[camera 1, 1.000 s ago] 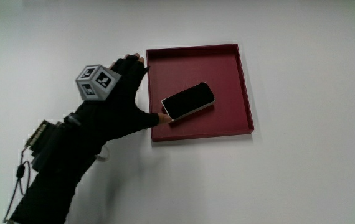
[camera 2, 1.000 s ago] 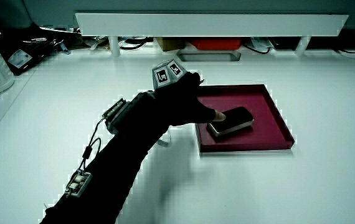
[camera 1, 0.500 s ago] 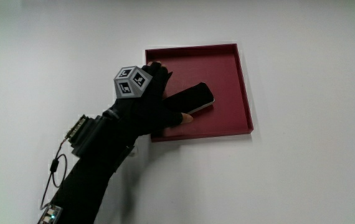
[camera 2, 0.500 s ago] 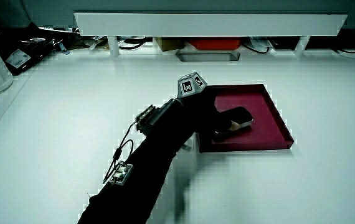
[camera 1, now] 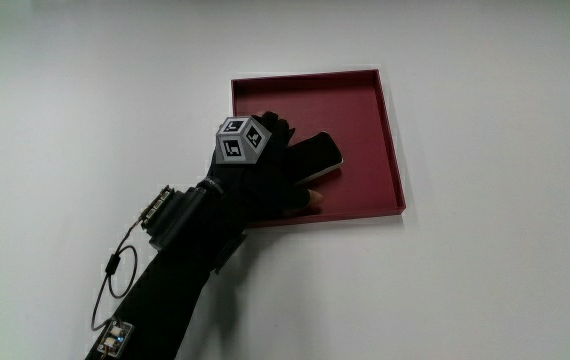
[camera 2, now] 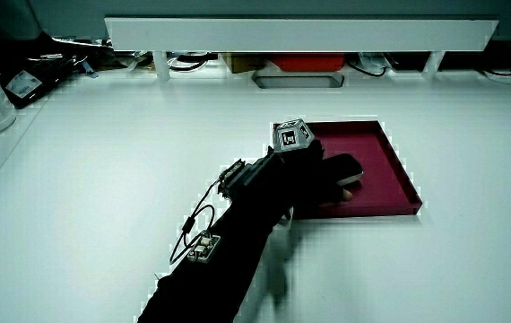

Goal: Pick eraser

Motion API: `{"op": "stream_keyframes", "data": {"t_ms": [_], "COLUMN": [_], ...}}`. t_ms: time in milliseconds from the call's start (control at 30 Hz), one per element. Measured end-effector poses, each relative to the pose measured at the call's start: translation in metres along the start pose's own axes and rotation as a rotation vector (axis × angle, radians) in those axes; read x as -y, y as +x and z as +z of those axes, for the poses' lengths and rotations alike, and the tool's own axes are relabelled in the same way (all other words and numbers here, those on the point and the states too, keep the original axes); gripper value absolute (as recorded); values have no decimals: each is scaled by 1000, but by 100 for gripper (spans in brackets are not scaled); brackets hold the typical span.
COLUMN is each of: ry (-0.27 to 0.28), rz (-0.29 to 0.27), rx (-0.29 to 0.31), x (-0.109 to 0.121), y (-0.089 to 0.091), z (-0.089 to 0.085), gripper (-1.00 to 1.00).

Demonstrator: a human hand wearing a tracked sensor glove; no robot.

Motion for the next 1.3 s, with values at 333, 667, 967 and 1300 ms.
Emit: {"op": "stream_keyframes", "data": {"t_ms": [333,667,967,1300], "ry": [21,94,135,192], "rz": [-15,-49,-73,-103], "rx": [-8,5,-4,-4], "x": [-3,2,2,16], "y": [-2,1,3,13], "z": [-3,-1,-1,11], "gripper": [17,52,83,100]}}
